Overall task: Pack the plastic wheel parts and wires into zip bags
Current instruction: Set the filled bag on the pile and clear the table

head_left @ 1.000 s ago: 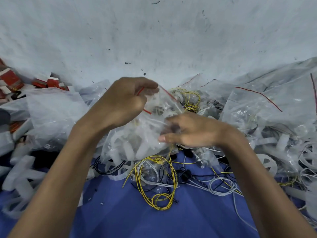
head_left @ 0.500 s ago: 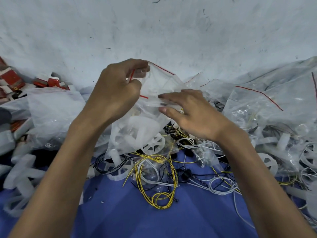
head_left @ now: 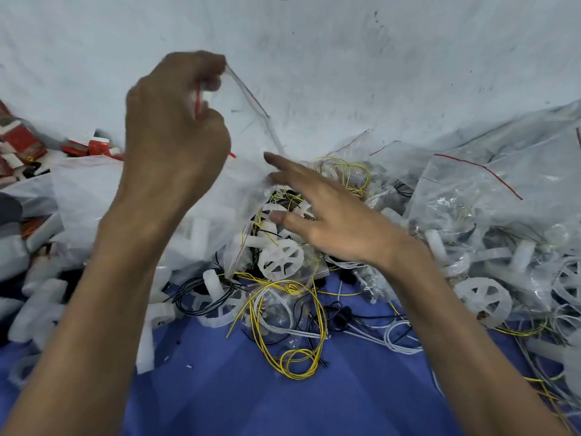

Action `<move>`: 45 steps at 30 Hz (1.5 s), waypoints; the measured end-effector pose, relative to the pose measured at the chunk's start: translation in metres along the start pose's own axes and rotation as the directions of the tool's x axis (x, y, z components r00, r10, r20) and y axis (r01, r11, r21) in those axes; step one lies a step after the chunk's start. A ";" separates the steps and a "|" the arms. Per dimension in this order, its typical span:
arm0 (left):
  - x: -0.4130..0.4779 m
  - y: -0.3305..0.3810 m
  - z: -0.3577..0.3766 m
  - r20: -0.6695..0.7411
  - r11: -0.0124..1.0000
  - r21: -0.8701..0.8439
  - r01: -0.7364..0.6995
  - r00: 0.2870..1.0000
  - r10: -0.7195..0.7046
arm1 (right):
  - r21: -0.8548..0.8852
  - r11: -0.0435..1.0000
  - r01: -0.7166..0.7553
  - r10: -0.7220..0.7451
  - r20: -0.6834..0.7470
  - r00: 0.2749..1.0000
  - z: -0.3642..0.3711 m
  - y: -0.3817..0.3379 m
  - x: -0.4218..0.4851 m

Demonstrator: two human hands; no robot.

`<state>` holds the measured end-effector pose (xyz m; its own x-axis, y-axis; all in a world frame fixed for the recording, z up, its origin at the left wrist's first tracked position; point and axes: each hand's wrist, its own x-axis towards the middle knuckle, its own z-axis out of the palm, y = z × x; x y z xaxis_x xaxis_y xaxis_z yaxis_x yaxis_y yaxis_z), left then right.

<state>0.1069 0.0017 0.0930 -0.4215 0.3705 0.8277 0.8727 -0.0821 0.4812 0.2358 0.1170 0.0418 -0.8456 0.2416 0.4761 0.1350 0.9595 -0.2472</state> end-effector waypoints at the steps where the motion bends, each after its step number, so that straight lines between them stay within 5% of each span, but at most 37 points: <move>1: 0.000 0.000 0.000 0.110 0.998 0.059 -0.021 0.994 0.014 | -0.008 1.000 -0.014 0.014 0.049 0.999 0.004 0.003 0.000; 4: -0.003 -0.008 0.007 0.506 0.963 0.253 -0.094 0.861 -0.048 | -0.077 0.995 -0.070 0.089 0.266 0.960 0.013 0.018 -0.004; 6: -0.005 -0.011 0.011 0.625 0.953 0.277 -0.125 0.777 -0.080 | -0.089 0.990 -0.106 0.128 0.312 0.941 0.015 0.025 -0.006; 12: -0.002 -0.020 0.012 0.627 0.933 0.353 -0.068 0.758 -0.181 | -0.081 0.991 -0.110 0.128 0.264 0.956 0.016 0.031 -0.003; 18: -0.013 -0.033 0.031 0.714 0.873 0.472 -0.124 0.635 -0.296 | -0.060 0.992 -0.112 0.124 0.267 0.956 0.019 0.030 -0.003; 26: -0.008 -0.053 0.033 0.514 0.917 0.388 0.088 0.806 -0.295 | 0.001 0.991 -0.134 0.131 0.201 0.971 0.011 0.034 -0.004; 34: -0.009 -0.036 0.039 0.467 0.973 0.200 0.118 0.861 -0.201 | 0.039 0.980 -0.195 0.174 0.309 0.935 0.011 0.029 -0.009; 36: -0.011 -0.024 0.037 0.569 0.980 0.010 0.197 0.805 -0.168 | 0.082 0.975 -0.205 0.168 0.322 0.932 0.017 0.024 -0.008; 40: -0.016 -0.018 0.026 0.882 0.969 -0.184 0.163 0.463 0.089 | 0.232 0.955 -0.186 0.138 0.208 0.968 0.029 0.019 -0.006; 43: -0.010 -0.039 0.019 0.814 0.929 -0.267 0.257 0.576 0.075 | 0.340 0.901 -0.269 0.232 0.146 0.962 0.026 0.027 -0.008; 45: -0.009 -0.059 0.017 0.822 0.969 -0.079 0.235 0.565 -0.070 | 0.413 0.857 -0.310 0.281 0.130 0.951 0.022 0.034 -0.008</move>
<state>0.0631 0.0189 0.0522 -0.0972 0.9756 0.1969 0.7273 -0.0654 0.6832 0.2363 0.1440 0.0111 -0.8334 0.4804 0.2733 0.1642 0.6874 -0.7075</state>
